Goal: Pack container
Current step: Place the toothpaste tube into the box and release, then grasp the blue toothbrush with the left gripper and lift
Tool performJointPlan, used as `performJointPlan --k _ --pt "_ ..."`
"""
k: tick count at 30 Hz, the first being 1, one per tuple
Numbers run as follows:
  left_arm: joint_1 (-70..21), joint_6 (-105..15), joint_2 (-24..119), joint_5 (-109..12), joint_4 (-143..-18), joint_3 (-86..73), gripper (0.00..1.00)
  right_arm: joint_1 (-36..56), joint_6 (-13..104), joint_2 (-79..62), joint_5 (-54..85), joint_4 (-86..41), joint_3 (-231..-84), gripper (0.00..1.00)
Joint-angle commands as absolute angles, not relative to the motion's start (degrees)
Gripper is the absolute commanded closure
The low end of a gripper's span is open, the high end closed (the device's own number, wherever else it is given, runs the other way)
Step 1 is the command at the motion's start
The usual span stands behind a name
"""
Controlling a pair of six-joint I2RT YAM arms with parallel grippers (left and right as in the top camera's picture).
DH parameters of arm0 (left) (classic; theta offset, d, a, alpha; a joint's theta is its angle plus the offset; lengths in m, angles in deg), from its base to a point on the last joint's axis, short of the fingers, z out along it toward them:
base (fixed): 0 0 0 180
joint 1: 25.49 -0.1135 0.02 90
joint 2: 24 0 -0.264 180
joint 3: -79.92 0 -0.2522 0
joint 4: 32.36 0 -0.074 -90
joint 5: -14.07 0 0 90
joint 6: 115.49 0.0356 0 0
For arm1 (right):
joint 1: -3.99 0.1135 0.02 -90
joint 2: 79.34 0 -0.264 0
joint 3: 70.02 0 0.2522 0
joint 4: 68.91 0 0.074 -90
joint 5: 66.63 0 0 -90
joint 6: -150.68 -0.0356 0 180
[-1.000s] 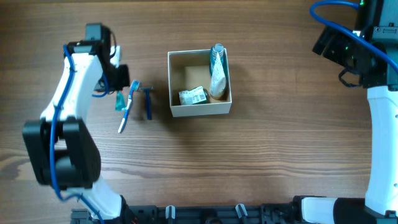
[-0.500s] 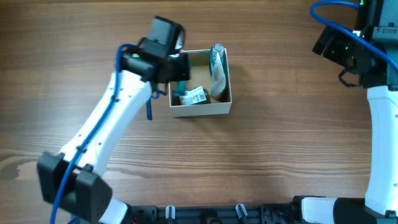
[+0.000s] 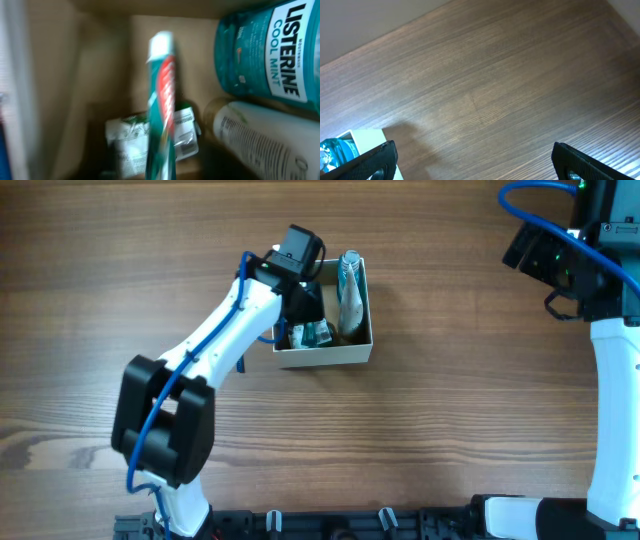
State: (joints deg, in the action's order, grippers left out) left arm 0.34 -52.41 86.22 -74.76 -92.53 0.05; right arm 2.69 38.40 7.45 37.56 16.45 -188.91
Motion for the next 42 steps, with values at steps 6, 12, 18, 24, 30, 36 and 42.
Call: performJointPlan --k 6,12,18,24,30,36,42 --pt "-11.12 -44.26 70.78 -78.06 -101.82 1.12 0.05 2.67 38.07 7.80 37.96 16.29 -189.10 0.00" --pt "-20.58 -36.13 69.52 -85.66 -107.03 0.08 0.08 2.67 38.07 7.80 37.96 16.29 -189.10 0.00" --pt "-25.50 -27.12 76.38 -83.26 -105.41 -4.38 0.20 2.67 38.07 7.80 37.96 16.29 -189.10 0.00" --pt "-26.35 -24.76 85.89 -82.80 -104.40 -5.83 0.23 2.67 38.07 7.80 37.96 16.29 -189.10 0.00" --pt "-26.37 -24.17 94.85 -82.43 -103.73 -5.83 0.20 2.67 38.07 7.80 37.96 16.29 -189.10 0.00" --pt "-26.35 -24.19 98.22 -81.49 -102.48 -5.85 0.40 2.67 38.07 7.80 37.96 16.29 -189.10 0.00" --pt "-26.35 -24.24 98.59 -78.69 -102.26 -5.85 0.70 2.67 38.10 7.80 37.96 16.29 -189.10 0.00"
